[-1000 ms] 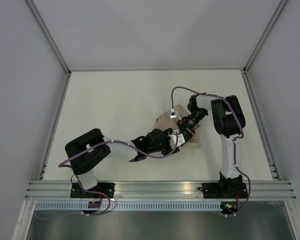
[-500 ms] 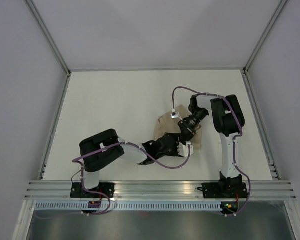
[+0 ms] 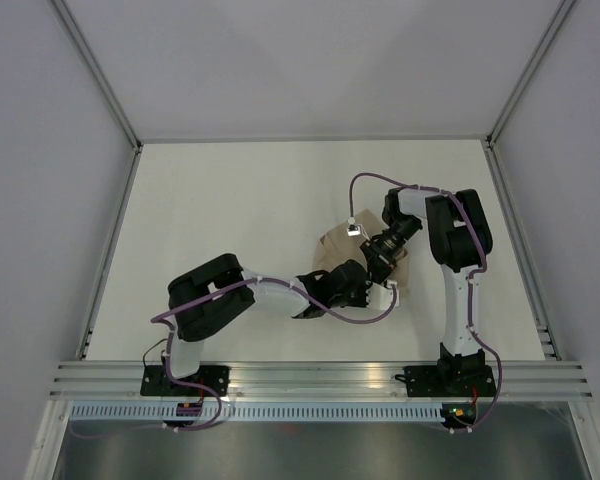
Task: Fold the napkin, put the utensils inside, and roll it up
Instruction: Roll the napkin at the center of the board.
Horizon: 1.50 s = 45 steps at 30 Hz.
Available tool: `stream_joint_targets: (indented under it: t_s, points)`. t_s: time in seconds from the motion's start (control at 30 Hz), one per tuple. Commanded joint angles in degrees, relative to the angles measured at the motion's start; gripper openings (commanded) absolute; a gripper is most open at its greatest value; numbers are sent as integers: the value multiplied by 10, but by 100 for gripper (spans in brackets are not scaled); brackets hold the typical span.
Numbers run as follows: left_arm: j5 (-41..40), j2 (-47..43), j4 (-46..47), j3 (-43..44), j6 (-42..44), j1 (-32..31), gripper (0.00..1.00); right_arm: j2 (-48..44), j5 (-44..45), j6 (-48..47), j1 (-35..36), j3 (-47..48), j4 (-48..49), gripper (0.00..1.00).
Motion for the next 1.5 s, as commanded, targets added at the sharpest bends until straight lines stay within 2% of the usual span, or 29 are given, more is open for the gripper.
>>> stream_joint_targets:
  t_s: [0.0,0.03,0.07,0.17,0.3,0.33,0.4,0.6,0.73,0.93,1.03,1.13,1.23,1.47]
  points:
    - [79,55,-123,16,-80,5,8,1,70,-12,7,-6,118,15]
    - [101,56,-130,19,-87,8,4,-4,73,-4,7,-8,126,20]
    - [109,57,-133,25,-95,11,2,-12,74,10,6,-9,141,31]
    - [152,61,-156,40,-128,24,2,-68,79,52,0,-26,191,46]
    - [189,69,-191,59,-167,41,2,-138,103,117,-13,-62,278,56]
    - [201,73,-199,62,-174,50,2,-151,110,131,-16,-72,294,64]
    - [211,79,-210,76,-201,60,2,-183,133,164,-31,-83,348,65]
    - [319,95,-244,102,-250,116,2,-255,165,250,-99,-133,459,65]
    - [426,124,-272,139,-275,167,2,-311,133,243,-143,-182,481,63]
    - [526,188,-341,209,-299,209,2,-433,94,191,-142,-284,508,61]
    - [558,211,-357,228,-308,220,2,-490,97,148,-126,-328,503,61]
    - [571,230,-369,244,-318,226,2,-544,129,120,-59,-385,518,62]
    - [576,242,-375,253,-324,228,2,-596,188,122,27,-447,585,65]
    - [573,255,-382,265,-340,230,2,-574,239,134,105,-478,627,66]
